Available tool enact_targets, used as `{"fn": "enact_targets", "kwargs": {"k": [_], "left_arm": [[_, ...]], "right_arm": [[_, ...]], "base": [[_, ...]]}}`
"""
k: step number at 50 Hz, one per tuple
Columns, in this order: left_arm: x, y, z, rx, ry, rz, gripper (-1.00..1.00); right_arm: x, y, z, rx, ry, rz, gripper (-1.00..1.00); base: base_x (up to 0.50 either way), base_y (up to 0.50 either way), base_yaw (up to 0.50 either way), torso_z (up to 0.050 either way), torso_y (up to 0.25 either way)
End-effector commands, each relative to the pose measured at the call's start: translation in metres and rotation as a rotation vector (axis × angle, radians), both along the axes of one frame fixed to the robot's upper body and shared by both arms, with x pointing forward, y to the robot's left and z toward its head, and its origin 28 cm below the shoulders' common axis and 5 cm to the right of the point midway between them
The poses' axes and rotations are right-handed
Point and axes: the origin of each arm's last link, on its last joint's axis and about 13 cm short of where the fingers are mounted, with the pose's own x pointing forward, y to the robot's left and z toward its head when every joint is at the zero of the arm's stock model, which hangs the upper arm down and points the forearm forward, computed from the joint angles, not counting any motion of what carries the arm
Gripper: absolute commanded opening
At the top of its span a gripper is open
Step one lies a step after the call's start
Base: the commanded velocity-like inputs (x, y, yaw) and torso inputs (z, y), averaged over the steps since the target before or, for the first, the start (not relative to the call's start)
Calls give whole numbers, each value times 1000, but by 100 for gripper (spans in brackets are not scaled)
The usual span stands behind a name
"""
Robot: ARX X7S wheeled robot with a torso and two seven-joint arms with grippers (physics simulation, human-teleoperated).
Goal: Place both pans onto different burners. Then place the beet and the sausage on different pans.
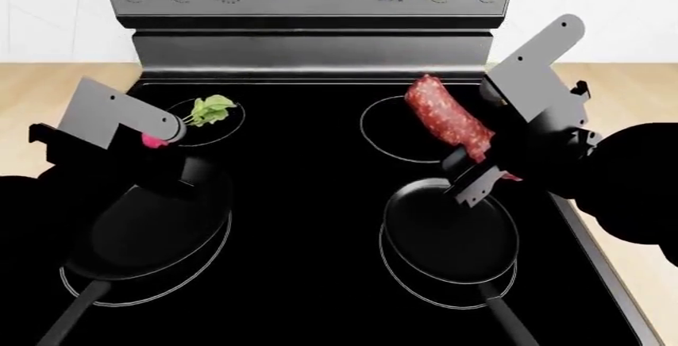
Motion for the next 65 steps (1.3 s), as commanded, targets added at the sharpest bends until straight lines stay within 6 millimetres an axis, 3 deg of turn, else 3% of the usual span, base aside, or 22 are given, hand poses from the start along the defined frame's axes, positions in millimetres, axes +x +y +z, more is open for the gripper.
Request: {"fn": "enact_targets", "kwargs": {"k": [1, 21, 46, 65], "left_arm": [[-6, 8, -5, -5, 16, 44, -100], [-11, 19, -29, -5, 79, 67, -100], [-27, 30, -37, 9, 117, 104, -100], [-27, 29, -49, 33, 157, 96, -100]], "right_arm": [[0, 0, 2, -3, -12, 0, -100], [-2, -1, 0, 0, -12, -5, -100], [0, 1, 1, 1, -11, 5, -100], [-1, 0, -2, 2, -5, 2, -100]], "base": [[0, 0, 0, 0, 0], [0, 0, 0, 0, 0], [0, 0, 0, 0, 0], [0, 0, 0, 0, 1]]}}
